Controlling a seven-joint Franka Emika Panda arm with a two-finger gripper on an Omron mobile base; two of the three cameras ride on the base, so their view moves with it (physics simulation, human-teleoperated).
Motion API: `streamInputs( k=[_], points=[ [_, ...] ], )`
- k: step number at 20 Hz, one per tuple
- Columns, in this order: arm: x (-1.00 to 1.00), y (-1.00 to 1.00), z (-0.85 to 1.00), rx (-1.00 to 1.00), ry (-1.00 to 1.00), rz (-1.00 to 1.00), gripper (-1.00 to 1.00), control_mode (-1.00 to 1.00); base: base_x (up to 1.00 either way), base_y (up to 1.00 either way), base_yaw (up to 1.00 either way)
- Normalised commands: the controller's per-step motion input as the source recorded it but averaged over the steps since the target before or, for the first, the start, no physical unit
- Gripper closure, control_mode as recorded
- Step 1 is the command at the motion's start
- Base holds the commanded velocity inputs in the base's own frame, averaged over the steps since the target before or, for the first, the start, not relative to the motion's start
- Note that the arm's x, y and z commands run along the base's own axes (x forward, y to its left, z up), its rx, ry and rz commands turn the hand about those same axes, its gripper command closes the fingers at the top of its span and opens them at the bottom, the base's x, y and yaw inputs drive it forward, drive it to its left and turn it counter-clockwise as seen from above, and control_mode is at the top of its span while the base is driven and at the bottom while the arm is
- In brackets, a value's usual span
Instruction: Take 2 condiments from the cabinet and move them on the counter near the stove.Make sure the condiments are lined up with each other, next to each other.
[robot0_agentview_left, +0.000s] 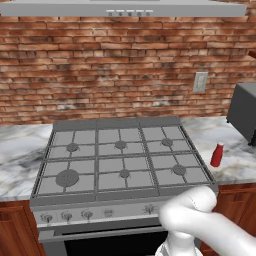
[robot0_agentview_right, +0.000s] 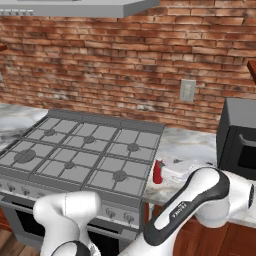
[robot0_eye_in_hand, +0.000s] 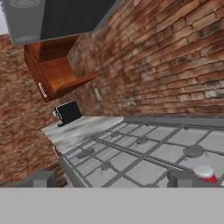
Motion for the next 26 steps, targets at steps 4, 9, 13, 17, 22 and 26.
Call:
streamInputs(
  k=[4, 9, 13, 17, 22, 26],
  points=[
    [-0.12, 0.72, 0.43, -0.07, 0.07, -0.23, -1.0, -1.0, 0.0, 0.0, 0.0],
    [-0.19, 0.85, 0.4, -0.23, 0.15, -0.26, -1.0, -1.0, 0.0, 0.0, 0.0],
    [-0.12, 0.64, 0.67, -0.17, 0.32, -0.25, -1.0, -1.0, 0.0, 0.0, 0.0],
    [0.0, 0.77, 0.44, -0.13, 0.44, -0.22, -1.0, -1.0, 0.0, 0.0, 0.0],
    [0.06, 0.7, 0.11, -0.12, 0.35, -0.23, -1.0, -1.0, 0.0, 0.0, 0.0],
    [0.23, 0.42, 0.0, -0.02, 0.1, -0.12, -1.0, -1.0, 0.0, 0.0, 0.0]
  ],
)
